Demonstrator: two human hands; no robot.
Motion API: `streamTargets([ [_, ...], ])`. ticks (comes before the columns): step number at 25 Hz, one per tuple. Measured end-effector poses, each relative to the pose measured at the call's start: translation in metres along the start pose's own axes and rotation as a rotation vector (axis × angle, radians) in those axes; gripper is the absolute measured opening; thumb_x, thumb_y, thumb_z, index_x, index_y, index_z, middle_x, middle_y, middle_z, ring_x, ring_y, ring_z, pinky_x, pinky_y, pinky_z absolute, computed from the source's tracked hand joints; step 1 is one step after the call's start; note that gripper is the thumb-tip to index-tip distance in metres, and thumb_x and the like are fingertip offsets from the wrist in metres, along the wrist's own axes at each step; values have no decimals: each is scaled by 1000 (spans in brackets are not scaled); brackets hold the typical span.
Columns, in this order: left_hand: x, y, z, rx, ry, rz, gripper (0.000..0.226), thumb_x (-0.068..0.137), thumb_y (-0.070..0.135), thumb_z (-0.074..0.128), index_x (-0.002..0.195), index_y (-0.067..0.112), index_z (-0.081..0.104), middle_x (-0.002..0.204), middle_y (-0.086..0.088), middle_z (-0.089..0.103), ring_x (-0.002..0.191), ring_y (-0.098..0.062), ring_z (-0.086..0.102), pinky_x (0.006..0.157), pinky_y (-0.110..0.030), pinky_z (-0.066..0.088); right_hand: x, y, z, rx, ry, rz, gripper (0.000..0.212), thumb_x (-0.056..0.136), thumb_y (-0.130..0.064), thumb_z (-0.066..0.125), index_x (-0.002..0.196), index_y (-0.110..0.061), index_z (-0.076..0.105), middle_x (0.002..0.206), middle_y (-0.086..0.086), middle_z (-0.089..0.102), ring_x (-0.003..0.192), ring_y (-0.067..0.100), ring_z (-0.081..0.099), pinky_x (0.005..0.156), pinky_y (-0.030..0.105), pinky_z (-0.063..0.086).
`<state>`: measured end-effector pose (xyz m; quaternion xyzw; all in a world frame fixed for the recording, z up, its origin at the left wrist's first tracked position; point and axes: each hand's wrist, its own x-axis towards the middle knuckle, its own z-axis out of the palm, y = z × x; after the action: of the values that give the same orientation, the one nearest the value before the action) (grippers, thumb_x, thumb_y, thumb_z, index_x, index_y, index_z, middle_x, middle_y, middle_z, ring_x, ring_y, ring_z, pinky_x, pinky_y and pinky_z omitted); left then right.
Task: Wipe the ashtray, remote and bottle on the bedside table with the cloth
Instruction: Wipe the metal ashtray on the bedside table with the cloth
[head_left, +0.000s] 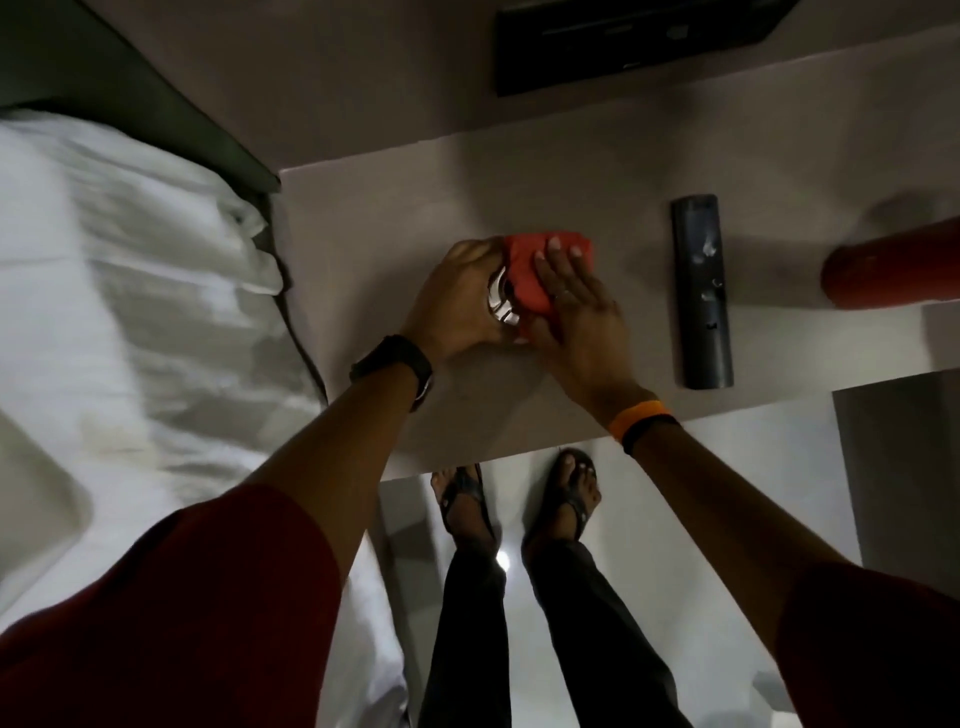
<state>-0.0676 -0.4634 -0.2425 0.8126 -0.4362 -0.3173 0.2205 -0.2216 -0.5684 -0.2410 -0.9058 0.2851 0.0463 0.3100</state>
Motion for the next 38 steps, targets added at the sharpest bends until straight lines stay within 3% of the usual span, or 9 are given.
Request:
streamTargets([
  [10, -3, -4, 1, -45, 43, 4, 98, 67, 33, 91, 148, 7, 43, 151, -12, 50, 140, -29, 43, 118, -33, 33, -11, -17, 7, 95, -26, 80, 63, 101, -30, 46, 157, -17, 23, 168, 4, 20, 157, 25, 7, 127, 52, 23],
  [13, -4, -4, 3, -6, 61, -10, 90, 76, 32, 85, 150, 5, 40, 154, -13, 47, 144, -27, 40, 121, -33, 32, -56, -20, 10, 195, 10, 61, 60, 96, -37, 38, 153, -18, 34, 163, -2, 28, 155, 18, 15, 126, 37, 21],
  [16, -13, 0, 6, 80, 70, -55, 97, 76, 42, 84, 151, 6, 36, 155, -12, 44, 141, -30, 40, 118, -40, 38, -54, -16, -3, 468, 72, 228, 45, 94, -33, 44, 137, -25, 54, 137, -11, 56, 120, -11, 51, 96, 19, 46],
  [18, -28, 7, 13, 224, 34, -128, 109, 67, 65, 80, 151, 11, 36, 150, -12, 44, 133, -33, 44, 106, -46, 44, -36, -10, -12, 639, 169, 393, 29, 94, -26, 49, 120, -24, 63, 106, -2, 71, 92, 1, 67, 73, 29, 54],
  [20, -50, 12, 21, 338, 17, -190, 105, 62, 75, 75, 144, 18, 43, 140, -11, 48, 124, -35, 50, 95, -48, 46, -17, -2, -22, 764, 199, 463, 25, 94, -13, 53, 114, -18, 67, 107, 8, 72, 104, 27, 68, 85, 37, 56],
  [24, -71, 13, 22, 312, 56, -156, 105, 67, 63, 80, 150, 17, 35, 149, -13, 43, 133, -35, 43, 99, -49, 45, 17, 5, -45, 829, 71, 429, 32, 88, -10, 55, 116, -6, 69, 120, 16, 71, 115, 35, 64, 106, 58, 48],
  [29, -24, 11, 9, 196, -29, 111, 88, 68, 37, 89, 140, 5, 51, 147, -18, 51, 138, -41, 42, 111, -51, 42, 10, 14, -50, 696, 68, 203, 46, 79, -16, 56, 123, -19, 70, 120, -5, 73, 117, 13, 66, 105, 39, 52],
  [33, -13, 8, 16, 85, -3, 129, 59, 70, 40, 86, 107, -2, 69, 115, -21, 68, 119, -42, 56, 105, -45, 44, -9, 18, -13, 222, -90, -71, 57, 98, -17, 54, 152, -12, 38, 162, 8, 34, 155, 23, 22, 129, 28, 11],
  [38, -14, 11, 12, 85, -23, 106, 92, 67, 36, 90, 145, 9, 49, 154, -8, 48, 136, -29, 47, 117, -37, 39, -67, 23, -6, 137, -109, -54, 59, 100, -38, 38, 154, -16, 31, 166, 2, 23, 158, 25, 9, 129, 54, 7],
])
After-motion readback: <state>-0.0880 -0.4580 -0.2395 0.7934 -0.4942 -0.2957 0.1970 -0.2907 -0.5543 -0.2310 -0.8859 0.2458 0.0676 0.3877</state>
